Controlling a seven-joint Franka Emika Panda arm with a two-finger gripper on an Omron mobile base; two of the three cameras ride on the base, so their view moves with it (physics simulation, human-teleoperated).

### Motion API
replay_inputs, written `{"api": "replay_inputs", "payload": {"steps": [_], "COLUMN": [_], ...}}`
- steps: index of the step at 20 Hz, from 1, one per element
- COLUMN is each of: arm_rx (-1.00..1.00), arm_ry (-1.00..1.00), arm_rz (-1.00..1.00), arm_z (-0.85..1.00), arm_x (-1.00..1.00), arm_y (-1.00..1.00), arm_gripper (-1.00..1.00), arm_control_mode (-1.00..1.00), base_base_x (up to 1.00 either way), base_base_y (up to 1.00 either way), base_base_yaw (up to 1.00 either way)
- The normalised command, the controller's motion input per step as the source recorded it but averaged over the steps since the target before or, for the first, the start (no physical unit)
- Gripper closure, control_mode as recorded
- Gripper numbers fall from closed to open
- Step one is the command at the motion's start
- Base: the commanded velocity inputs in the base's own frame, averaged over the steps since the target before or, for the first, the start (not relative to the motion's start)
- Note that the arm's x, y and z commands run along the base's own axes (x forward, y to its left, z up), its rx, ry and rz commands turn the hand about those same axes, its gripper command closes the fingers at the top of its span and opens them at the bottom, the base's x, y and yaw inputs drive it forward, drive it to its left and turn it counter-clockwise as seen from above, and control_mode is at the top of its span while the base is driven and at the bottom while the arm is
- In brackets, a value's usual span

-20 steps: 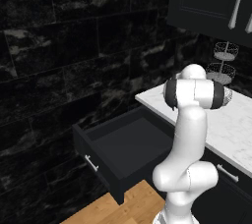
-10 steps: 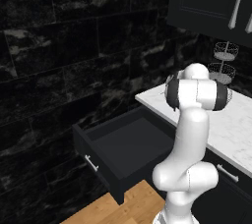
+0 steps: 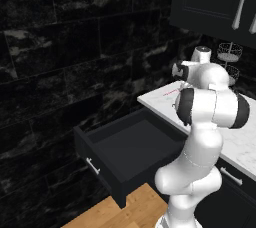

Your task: Pick the ladle from the drawer and place it on the counter.

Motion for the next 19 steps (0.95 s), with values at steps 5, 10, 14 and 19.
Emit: {"api": "replay_inputs", "payload": {"steps": [5,10,14,19], "arm_rx": [0.0,0.01,0.0,0.0], "arm_ry": [0.03,-0.02,-0.08,-0.14], "arm_rz": [0.0,0.04,0.11,0.05], "arm_z": [0.27,0.11,0.18,0.36], "arm_x": [-0.95,-0.95,-0.93,-0.42], "arm_y": [0.73,0.62,0.73,0.61], "arm_gripper": [-1.0,-1.0,-1.0,-1.0], "arm_control_mode": [-1.0,-1.0,-1.0,-1.0], "base_base_x": [0.0,0.0,0.0,0.0], "base_base_y": [0.0,0.0,0.0,0.0], "base_base_yaw": [0.0,0.0,0.0,0.0]}}
